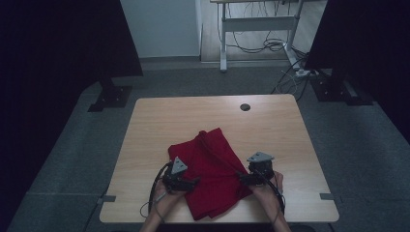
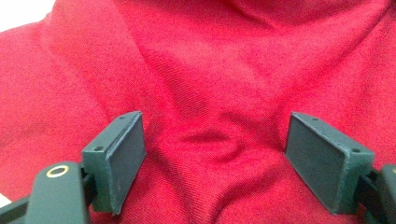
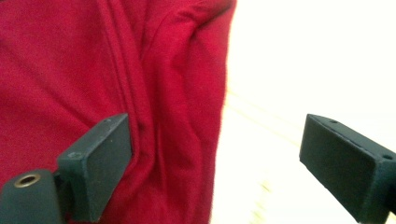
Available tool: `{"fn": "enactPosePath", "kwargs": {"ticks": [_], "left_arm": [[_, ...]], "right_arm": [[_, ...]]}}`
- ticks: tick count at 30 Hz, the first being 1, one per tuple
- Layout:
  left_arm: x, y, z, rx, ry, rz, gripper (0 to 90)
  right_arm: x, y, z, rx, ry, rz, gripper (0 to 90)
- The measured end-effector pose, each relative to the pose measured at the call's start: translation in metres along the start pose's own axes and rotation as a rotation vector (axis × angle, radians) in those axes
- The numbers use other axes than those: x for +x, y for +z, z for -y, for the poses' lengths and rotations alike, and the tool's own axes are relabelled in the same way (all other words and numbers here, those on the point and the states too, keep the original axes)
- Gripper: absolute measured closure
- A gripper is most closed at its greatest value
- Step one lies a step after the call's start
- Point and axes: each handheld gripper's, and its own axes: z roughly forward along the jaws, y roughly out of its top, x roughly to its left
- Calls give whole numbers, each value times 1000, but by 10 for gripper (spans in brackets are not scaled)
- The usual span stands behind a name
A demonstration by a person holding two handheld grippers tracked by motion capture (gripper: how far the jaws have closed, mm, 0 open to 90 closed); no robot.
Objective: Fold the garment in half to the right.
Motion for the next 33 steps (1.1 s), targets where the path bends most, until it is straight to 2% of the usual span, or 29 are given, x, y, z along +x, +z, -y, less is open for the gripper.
{"fn": "enactPosePath", "kwargs": {"ticks": [1, 2, 4, 5, 6, 7, 8, 9, 10, 11, 12, 13, 14, 15, 16, 17, 19, 20, 22, 23, 27, 28, 32, 33], "left_arm": [[0, 0, 0, 0, 0, 0, 179], [0, 0, 0, 0, 0, 0, 179], [0, 0, 0, -5, -1, -7, 179], [-1, -1, 0, -13, 4, -20, 154], [-1, -1, 0, -13, 4, -20, 135], [-1, -1, 0, -13, 4, -20, 135], [-2, -4, 2, -49, 2, -42, 135], [-2, -4, 2, -49, 2, -42, 107], [-2, -4, 2, -49, 2, -42, 107], [1, -6, 4, -26, 4, -61, 107], [1, -6, 4, -26, 4, -61, 99], [1, -6, 4, -26, 4, -61, 99], [5, -6, 5, -10, -11, -42, 99], [5, -6, 5, -6, -12, -40, 99], [5, -6, 5, -6, -12, -40, 98], [5, -6, 5, -6, -12, -40, 98], [4, -5, 4, -1, -6, -43, 95], [4, -5, 4, -1, -6, -43, 95], [4, -5, 4, 4, -7, -42, 95], [4, -5, 4, 5, -8, -43, 88], [4, -5, 4, 5, -6, -46, 84], [4, -5, 4, 5, -6, -46, 84], [4, -5, 4, 4, -7, -45, 82], [4, -5, 4, 4, -7, -45, 82]], "right_arm": [[0, 0, 0, 0, 0, 0, 102], [5, -7, -8, -25, -20, -28, 102], [5, -7, -8, -25, -20, -28, 100], [18, -5, -25, -37, -64, -76, 82], [18, -5, -25, -37, -64, -76, 82], [26, 0, -35, -37, -99, -103, 82], [26, 0, -35, -37, -99, -103, 78], [26, 0, -35, -37, -99, -103, 78], [38, 17, -48, -25, -132, -134, 78], [38, 17, -48, -25, -132, -134, 63], [38, 17, -48, -25, -132, -134, 63], [40, 39, -50, 17, -157, -127, 63], [40, 39, -50, 17, -157, -127, 60], [29, 55, -46, 44, -138, -95, 94], [29, 55, -46, 44, -138, -95, 94], [20, 59, -42, 53, -111, -56, 94], [20, 59, -42, 53, -111, -56, 85], [-4, 59, -33, 58, 34, -91, 85], [-4, 59, -33, 58, 34, -91, 89], [-3, 43, -37, 46, -22, -51, 105], [0, 39, -41, 39, -34, -52, 105], [16, 29, -54, 6, -93, -98, 105], [16, 29, -54, 6, -93, -98, 103], [59, 27, -72, -20, -206, -213, 103]]}}
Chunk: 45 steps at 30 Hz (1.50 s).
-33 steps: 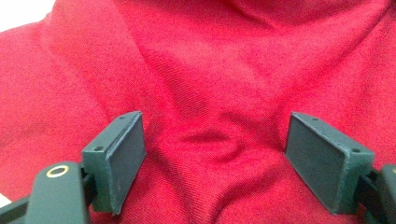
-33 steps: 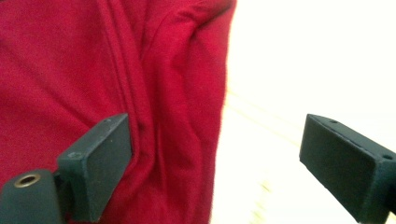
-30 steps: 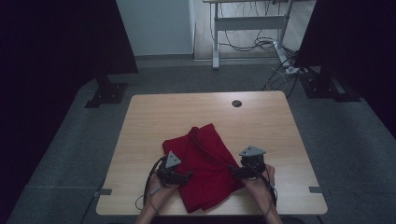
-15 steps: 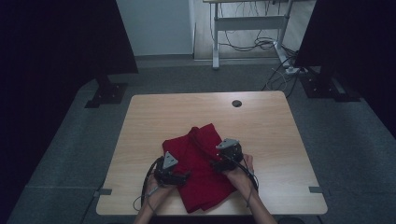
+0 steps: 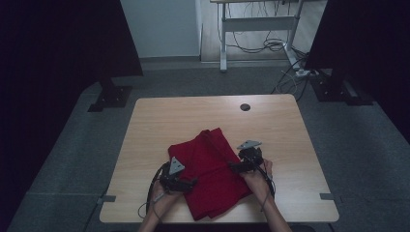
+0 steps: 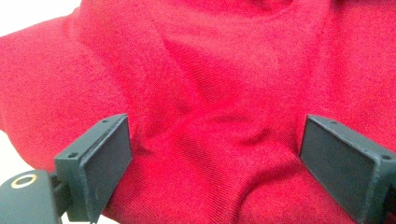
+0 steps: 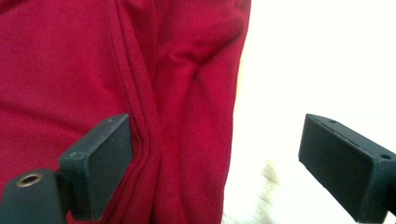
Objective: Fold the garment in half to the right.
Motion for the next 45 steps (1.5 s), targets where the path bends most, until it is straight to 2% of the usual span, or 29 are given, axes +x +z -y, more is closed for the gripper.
{"fn": "enactPosePath", "kwargs": {"ticks": [3, 4, 6, 7, 9, 10, 11, 12, 13, 15, 17, 21, 22, 28, 29, 30, 32, 33, 34, 35, 36, 37, 38, 39, 40, 41, 43, 44, 45], "left_arm": [[0, 0, 0, 2, 0, -6, 71], [0, 0, 0, 2, 0, -6, 71], [0, 0, 0, 4, -1, -8, 67], [0, 0, 0, 4, -1, -8, 67], [0, 0, 0, 5, -4, -9, 64], [0, 0, 0, 5, -4, -9, 64], [0, 0, 0, 5, -4, -9, 64], [0, 1, 0, 8, -1, -10, 63], [0, 1, -1, 10, -1, -9, 63], [0, 1, -1, 10, -3, -8, 62], [0, 1, -1, 11, -1, -7, 61], [0, 1, -1, 7, 3, -10, 60], [-1, 0, -1, 3, 3, -12, 61], [-2, -1, 0, -20, 11, -19, 63], [-2, -8, -5, -34, 3, -8, 63], [-2, -11, -7, -46, 1, -3, 63], [-2, -11, -7, -46, 1, -3, 63], [-4, -24, -11, -65, -24, 34, 63], [-4, -24, -11, -65, -24, 34, 59], [-4, -24, -11, -65, -24, 34, 59], [-7, -33, -5, -61, -47, 76, 59], [-7, -33, -5, -61, -47, 76, 59], [-7, -33, -5, -61, -47, 76, 59], [-13, -28, 5, -1, -41, 98, 59], [-15, -25, 7, 19, -22, 88, 61], [-16, -22, 8, 38, 1, 75, 60], [-16, -22, 8, 38, 1, 75, 60], [-15, -14, 4, 72, 51, 49, 60], [-15, -14, 4, 72, 51, 49, 57]], "right_arm": [[0, 0, 0, 0, 0, 0, 97], [17, 19, -9, 10, -47, -74, 97], [17, 19, -9, 10, -47, -74, 88], [18, 41, -10, 24, -66, -96, 88], [18, 41, -10, 24, -66, -96, 65], [-5, 57, -3, 52, 5, -20, 65], [-5, 57, -3, 52, 5, -20, 86], [-30, 63, 11, 78, 85, 6, 98], [-30, 63, 11, 78, 85, 6, 98], [-33, 61, 12, 77, 88, 15, 100], [-33, 53, 12, 98, 66, 33, 95], [-30, 46, 10, 73, 55, 33, 94], [-21, 39, 5, 47, 31, 5, 92], [-11, 31, 4, 43, -14, -29, 91], [-11, 31, 4, 43, -14, -29, 89], [-9, 22, 8, 37, -21, -34, 88], [-9, 17, 10, 35, -20, -35, 88], [-9, 17, 10, 35, -20, -35, 86], [-9, 17, 10, 35, -20, -35, 86], [-8, 5, 19, 39, -23, -42, 86], [-8, 5, 19, 39, -23, -42, 83], [-8, 5, 19, 39, -23, -42, 83], [-8, -6, 31, 43, -25, -48, 83], [-8, -6, 31, 43, -25, -48, 82], [-7, -12, 49, 67, -19, -71, 84], [-7, -12, 54, 83, -17, -80, 87], [-6, -11, 60, 107, -16, -85, 87], [-6, -11, 60, 107, -16, -85, 90], [-6, -11, 60, 107, -16, -85, 90]]}}
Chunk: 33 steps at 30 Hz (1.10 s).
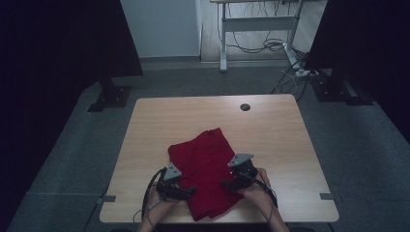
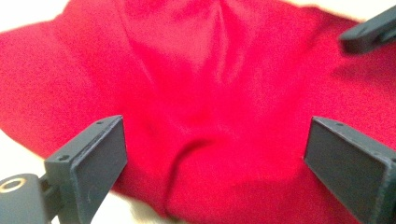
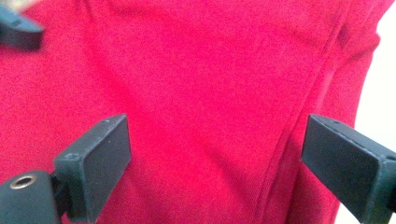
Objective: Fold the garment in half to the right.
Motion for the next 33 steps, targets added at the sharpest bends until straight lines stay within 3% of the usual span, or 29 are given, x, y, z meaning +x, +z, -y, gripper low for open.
{"fn": "enactPosePath", "kwargs": {"ticks": [1, 2, 3, 4, 6, 7, 8, 12, 13, 14, 15, 16, 17, 18, 19, 20, 21, 22, 23, 27, 28, 29, 31, 33], "left_arm": [[0, 0, 0, 0, 0, 0, 57], [0, 0, 0, 0, 0, 0, 57], [11, 7, -3, -2, -1, 4, 57], [16, 9, -4, -9, 1, 3, 53], [16, 9, -4, -9, 1, 3, 54], [23, 9, -6, -30, 12, -16, 54], [22, 6, -6, -36, 24, -19, 75], [13, -12, -12, -76, 58, -48, 112], [13, -12, -12, -76, 58, -48, 112], [2, -31, -13, -112, 24, 45, 112], [2, -31, -13, -112, 24, 45, 111], [-6, -35, -8, -93, 6, 99, 111], [-6, -35, -8, -93, 6, 99, 104], [-6, -35, -8, -93, 6, 99, 104], [-15, -27, 5, -25, 4, 109, 104], [-15, -27, 5, -25, 4, 109, 101], [-15, -27, 5, -25, 4, 109, 101], [-11, -20, 8, -14, -10, 125, 101], [-9, -19, 7, -11, 1, 126, 80], [-2, -16, 4, -23, 21, 106, 78], [6, -10, 3, -26, 21, 65, 78], [10, -7, 2, -24, 17, 60, 78], [10, -7, 2, -24, 17, 60, 78], [18, 5, 1, -52, -19, 87, 79]], "right_arm": [[1, 5, 16, -11, 51, -9, 90], [1, 5, 16, -11, 51, -9, 89], [1, 5, 16, -11, 51, -9, 89], [8, 3, 18, -6, 80, 24, 95], [12, 3, 18, -1, 94, 33, 95], [12, 3, 18, -1, 94, 33, 95], [20, 3, 19, -12, 105, 54, 93], [21, 1, 19, -13, 104, 52, 113], [22, -6, 16, -34, 75, 68, 113], [22, -6, 16, -34, 75, 68, 115], [22, -6, 16, -34, 75, 68, 115], [25, -20, 12, -94, 22, 62, 105], [25, -20, 12, -94, 22, 62, 105], [27, -25, 13, -101, -8, 29, 105], [27, -25, 13, -101, -8, 29, 104], [27, -25, 13, -101, -8, 29, 104], [25, -21, 20, -57, -28, -11, 104], [25, -21, 20, -57, -28, -11, 102], [21, -11, 28, -9, 4, -34, 101], [21, -10, 31, -13, 31, -37, 98], [24, -12, 34, -17, 89, -10, 104], [31, -14, 37, -29, 122, 14, 111], [35, -16, 39, -30, 131, 23, 111], [42, -19, 41, -23, 155, 49, 114]]}}
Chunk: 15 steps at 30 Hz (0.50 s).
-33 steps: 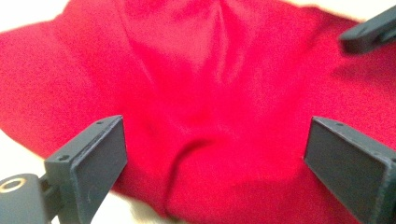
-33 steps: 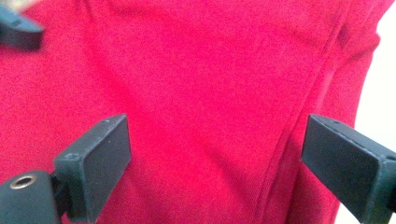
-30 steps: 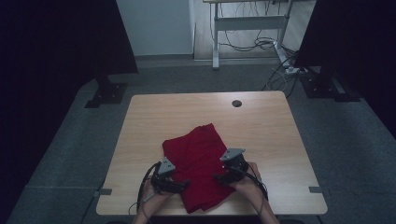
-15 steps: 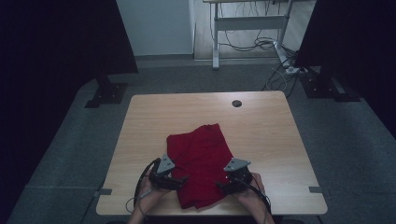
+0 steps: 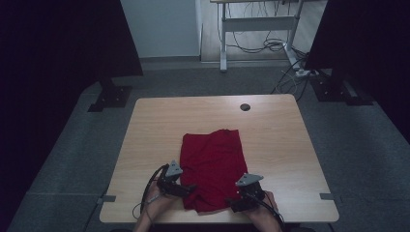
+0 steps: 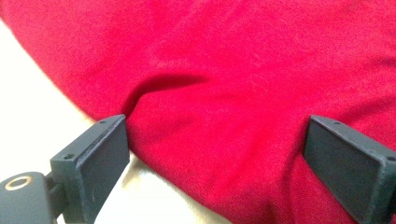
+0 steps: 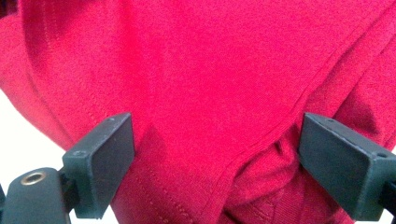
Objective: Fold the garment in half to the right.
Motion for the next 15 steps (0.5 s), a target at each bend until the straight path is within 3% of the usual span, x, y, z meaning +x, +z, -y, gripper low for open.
{"fn": "enactPosePath", "kwargs": {"ticks": [5, 6, 7, 8, 9, 12, 13, 14, 15], "left_arm": [[0, 1, 0, -11, -7, 2, 80], [2, -6, -1, -19, -33, 33, 80], [2, -6, -1, -19, -33, 33, 84], [0, -15, -1, -33, -23, 24, 84], [0, -20, -1, -38, -18, 25, 84], [2, -30, 3, -43, -22, 35, 84], [2, -30, 3, -43, -22, 35, 84], [12, -41, 14, -53, -55, 31, 84], [17, -44, 18, -46, -69, 21, 83]], "right_arm": [[2, -2, 3, -3, 18, 10, 114], [2, -2, 3, -3, 18, 10, 114], [2, -2, 3, -3, 18, 10, 114], [1, -6, 2, -15, 10, -11, 140], [1, -15, 0, -47, -23, 2, 144], [2, -20, -2, -70, -36, 12, 142], [3, -31, -4, -117, -55, 19, 142], [3, -31, -4, -117, -55, 19, 137], [4, -32, -4, -113, -84, 0, 136]]}}
